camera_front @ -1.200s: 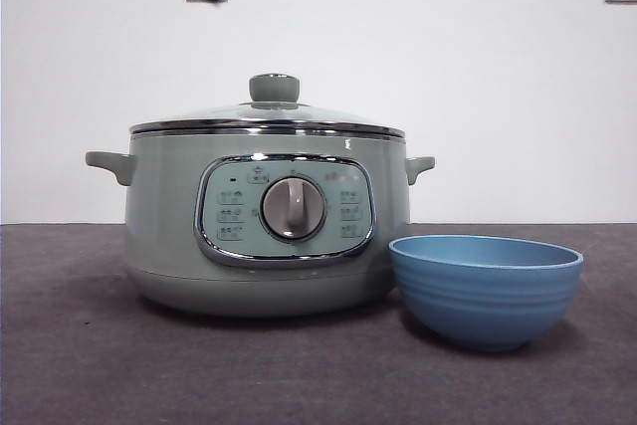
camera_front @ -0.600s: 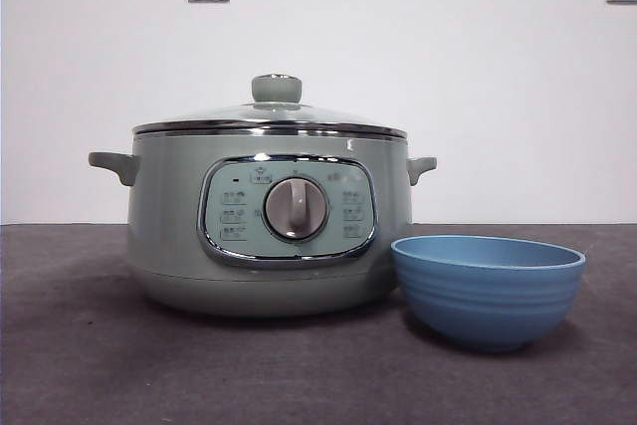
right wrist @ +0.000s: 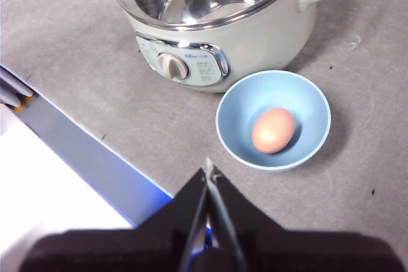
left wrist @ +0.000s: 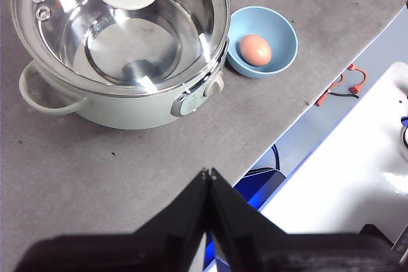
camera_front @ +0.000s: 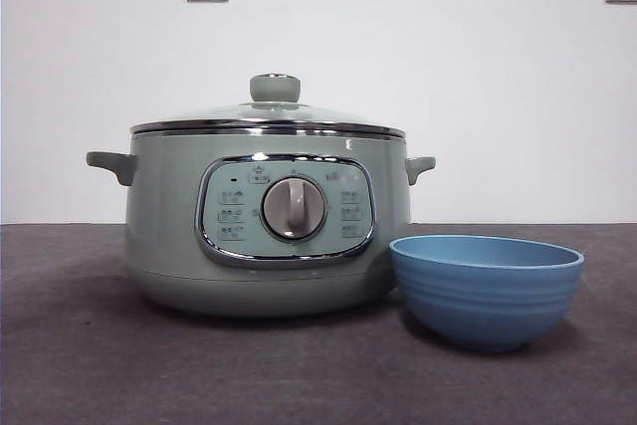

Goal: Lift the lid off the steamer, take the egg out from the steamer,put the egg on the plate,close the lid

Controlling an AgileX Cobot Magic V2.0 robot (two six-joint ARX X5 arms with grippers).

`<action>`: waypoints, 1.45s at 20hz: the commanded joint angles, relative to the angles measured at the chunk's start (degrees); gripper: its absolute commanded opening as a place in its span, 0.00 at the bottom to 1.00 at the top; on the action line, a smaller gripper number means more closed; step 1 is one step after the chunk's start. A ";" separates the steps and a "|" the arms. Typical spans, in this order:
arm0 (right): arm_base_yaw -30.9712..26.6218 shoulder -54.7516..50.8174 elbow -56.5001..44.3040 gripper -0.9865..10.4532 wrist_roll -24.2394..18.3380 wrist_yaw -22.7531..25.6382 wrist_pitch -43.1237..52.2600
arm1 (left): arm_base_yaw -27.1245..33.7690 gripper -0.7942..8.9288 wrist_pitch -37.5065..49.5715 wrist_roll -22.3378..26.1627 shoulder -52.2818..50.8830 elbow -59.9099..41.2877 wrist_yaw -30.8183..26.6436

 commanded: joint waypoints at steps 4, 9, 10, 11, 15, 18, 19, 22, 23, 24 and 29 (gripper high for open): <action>0.11 -0.04 -0.52 0.09 0.52 0.13 0.35 | -0.20 0.08 -1.55 0.04 -0.09 0.07 -0.15; 0.11 -0.04 -0.52 0.09 0.52 0.13 0.33 | -0.20 0.08 -1.55 0.04 -0.02 0.07 -0.15; 0.11 -0.04 -0.52 0.09 0.52 0.11 0.33 | -0.20 0.08 -1.55 0.04 -0.02 0.07 -0.17; 0.11 -0.04 -0.52 0.09 0.52 0.11 0.33 | -0.20 0.08 -1.29 0.07 -0.02 0.07 -0.31; 0.11 -0.04 -0.52 0.09 0.52 0.13 0.31 | 0.28 0.08 3.63 0.44 -0.55 0.07 -1.33; 0.11 -0.04 -0.52 0.09 0.52 0.13 0.31 | 5.20 0.08 22.86 7.28 -3.78 -1.79 -2.60; 0.11 -0.04 -0.52 0.09 0.52 0.13 0.31 | 7.72 0.08 29.77 8.11 -5.27 -3.34 -1.25; 0.11 -0.04 -0.52 0.09 0.52 0.13 0.31 | 17.38 0.08 49.81 8.24 -12.37 -13.22 3.72; 0.11 -0.04 -0.52 0.09 0.52 0.11 0.31 | 20.28 0.08 55.15 8.22 -15.04 -17.57 4.04; 0.11 -0.04 -0.52 0.09 0.52 0.13 0.31 | 22.64 0.08 59.63 8.22 -17.55 -21.92 4.11; 0.11 -0.04 -0.52 0.09 0.52 0.13 0.31 | 30.21 0.08 75.41 7.54 -31.15 -47.21 0.55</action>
